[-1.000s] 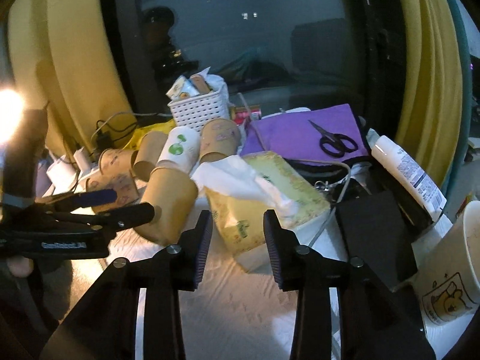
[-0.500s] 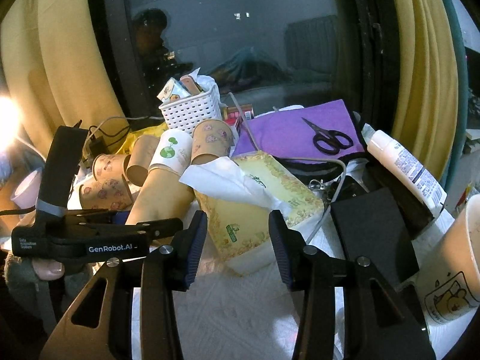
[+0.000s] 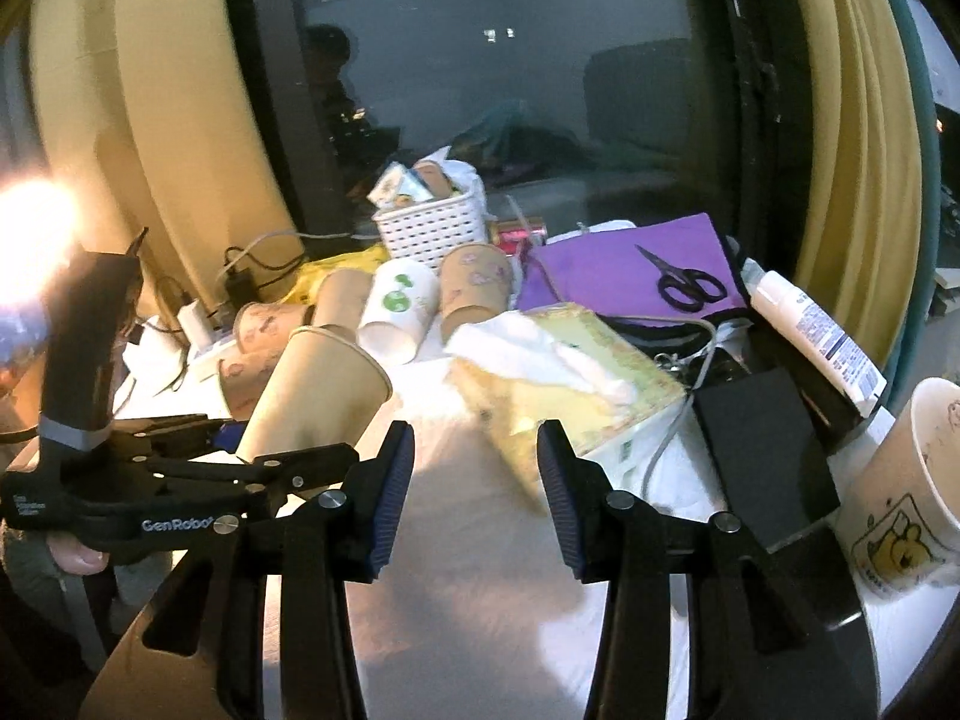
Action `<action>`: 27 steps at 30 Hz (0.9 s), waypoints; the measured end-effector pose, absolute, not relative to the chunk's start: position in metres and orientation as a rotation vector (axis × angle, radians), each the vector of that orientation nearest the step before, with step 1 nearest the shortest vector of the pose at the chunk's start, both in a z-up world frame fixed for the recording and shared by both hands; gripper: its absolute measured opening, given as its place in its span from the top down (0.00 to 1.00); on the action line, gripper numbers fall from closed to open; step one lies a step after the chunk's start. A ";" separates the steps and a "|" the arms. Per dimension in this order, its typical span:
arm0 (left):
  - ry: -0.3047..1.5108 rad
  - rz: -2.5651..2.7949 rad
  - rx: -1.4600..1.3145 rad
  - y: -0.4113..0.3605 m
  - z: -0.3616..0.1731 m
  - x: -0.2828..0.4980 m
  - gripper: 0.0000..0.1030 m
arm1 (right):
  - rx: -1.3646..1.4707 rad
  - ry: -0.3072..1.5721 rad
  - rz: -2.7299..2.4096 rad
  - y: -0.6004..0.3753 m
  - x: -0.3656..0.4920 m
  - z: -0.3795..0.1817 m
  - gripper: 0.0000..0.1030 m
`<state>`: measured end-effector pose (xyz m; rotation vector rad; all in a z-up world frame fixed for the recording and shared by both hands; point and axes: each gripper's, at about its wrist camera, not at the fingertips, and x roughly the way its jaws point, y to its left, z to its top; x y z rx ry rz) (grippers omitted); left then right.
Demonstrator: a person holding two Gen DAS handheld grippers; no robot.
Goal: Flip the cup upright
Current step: 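Close the left gripper on the cup's base and lift it onto the mat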
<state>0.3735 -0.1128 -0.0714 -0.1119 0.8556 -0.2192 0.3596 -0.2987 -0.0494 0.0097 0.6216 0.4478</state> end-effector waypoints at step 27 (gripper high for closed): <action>0.763 -0.204 -0.173 -0.046 -0.058 0.199 0.41 | -0.064 0.630 0.541 -0.234 0.231 -0.025 0.56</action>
